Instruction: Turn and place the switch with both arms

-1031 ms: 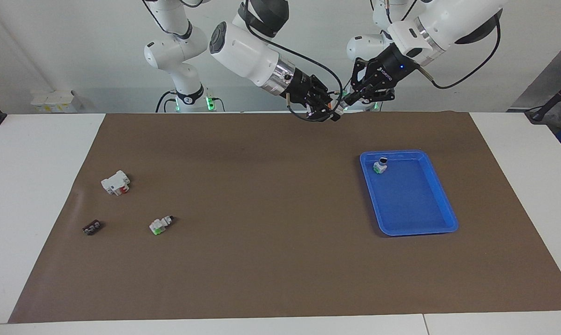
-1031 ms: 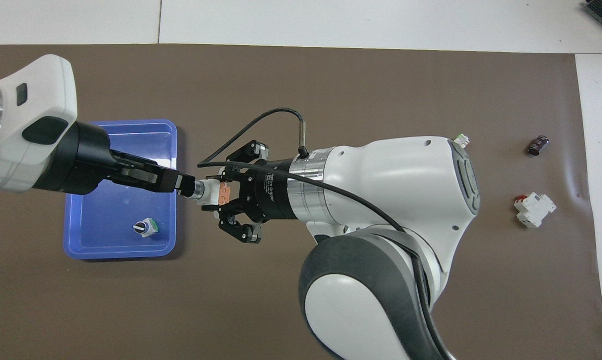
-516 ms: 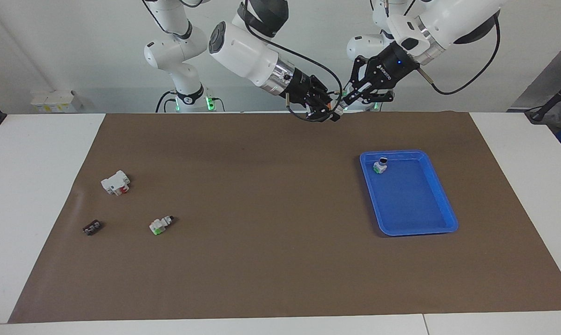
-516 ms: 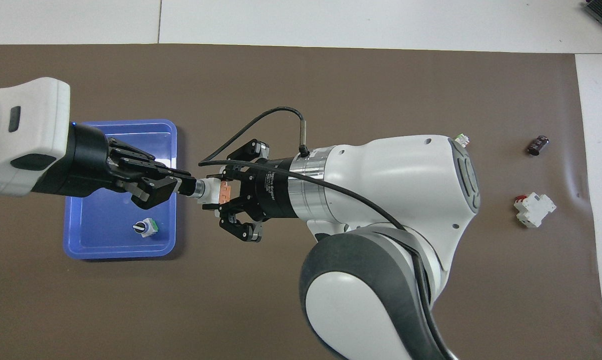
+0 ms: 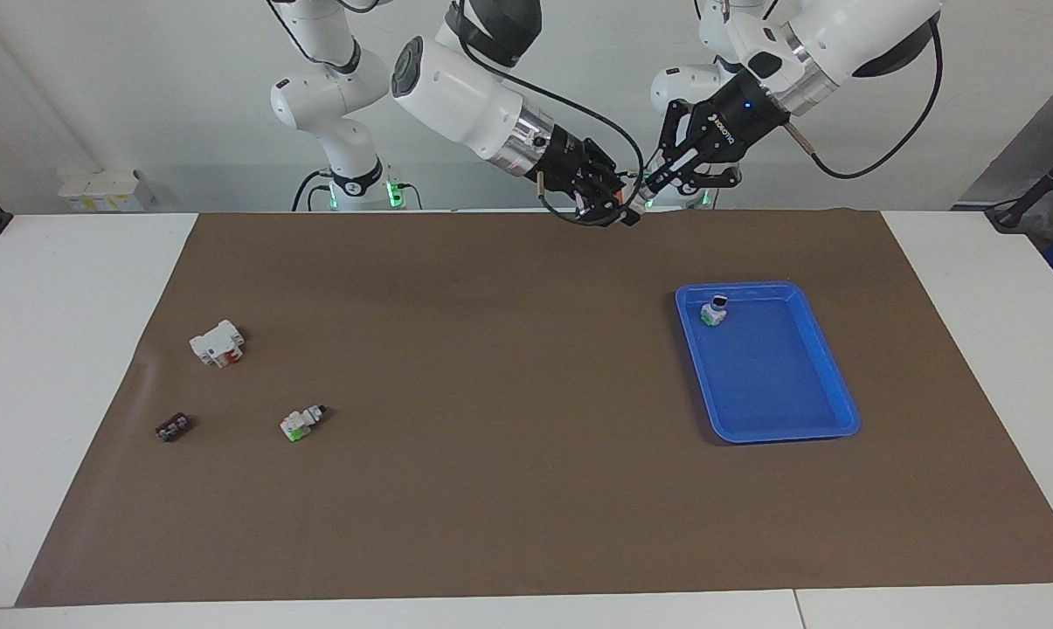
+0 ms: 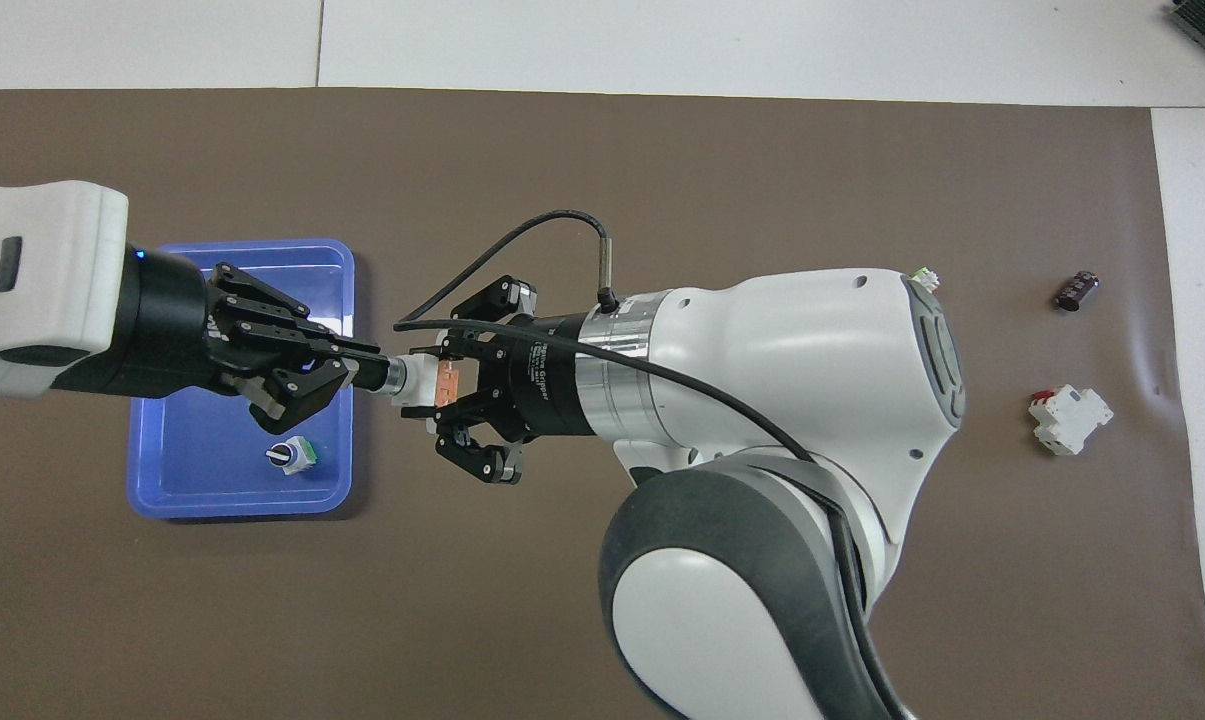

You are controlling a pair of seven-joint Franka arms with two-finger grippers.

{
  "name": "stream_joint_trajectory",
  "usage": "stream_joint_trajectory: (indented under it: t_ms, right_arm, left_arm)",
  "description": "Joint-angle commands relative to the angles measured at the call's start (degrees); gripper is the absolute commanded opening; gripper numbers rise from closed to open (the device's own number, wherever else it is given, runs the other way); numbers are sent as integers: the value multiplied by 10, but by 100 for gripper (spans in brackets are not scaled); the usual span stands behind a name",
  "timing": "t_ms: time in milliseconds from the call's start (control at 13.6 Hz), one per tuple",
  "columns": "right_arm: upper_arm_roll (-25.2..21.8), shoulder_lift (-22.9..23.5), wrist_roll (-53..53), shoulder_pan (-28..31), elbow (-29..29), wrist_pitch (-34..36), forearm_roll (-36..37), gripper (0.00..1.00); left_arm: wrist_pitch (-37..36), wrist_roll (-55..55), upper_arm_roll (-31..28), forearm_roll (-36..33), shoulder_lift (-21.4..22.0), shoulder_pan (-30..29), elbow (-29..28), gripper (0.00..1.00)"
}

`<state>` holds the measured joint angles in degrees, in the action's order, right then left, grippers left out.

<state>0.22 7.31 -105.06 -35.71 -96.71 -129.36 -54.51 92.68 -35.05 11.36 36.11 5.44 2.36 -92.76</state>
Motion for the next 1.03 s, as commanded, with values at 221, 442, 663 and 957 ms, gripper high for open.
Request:
stream_joint_trajectory:
  t_ms: [221, 442, 663, 957]
  right_arm:
    - [-1, -1, 9, 8, 2, 4, 7, 0]
    - [-1, -1, 8, 8, 2, 5, 7, 0]
    - [-1, -7, 15, 7, 2, 24, 40, 100]
    - [-7, -20, 47, 21, 1, 73, 55, 100]
  left_arm:
    - [0, -42, -2, -4, 28, -13, -15, 0]
    - [1, -68, -5, -5, 28, -13, -16, 0]
    - [0, -84, -5, -6, 28, -13, -16, 0]
    - [3, -89, -5, -24, 28, -13, -19, 0]
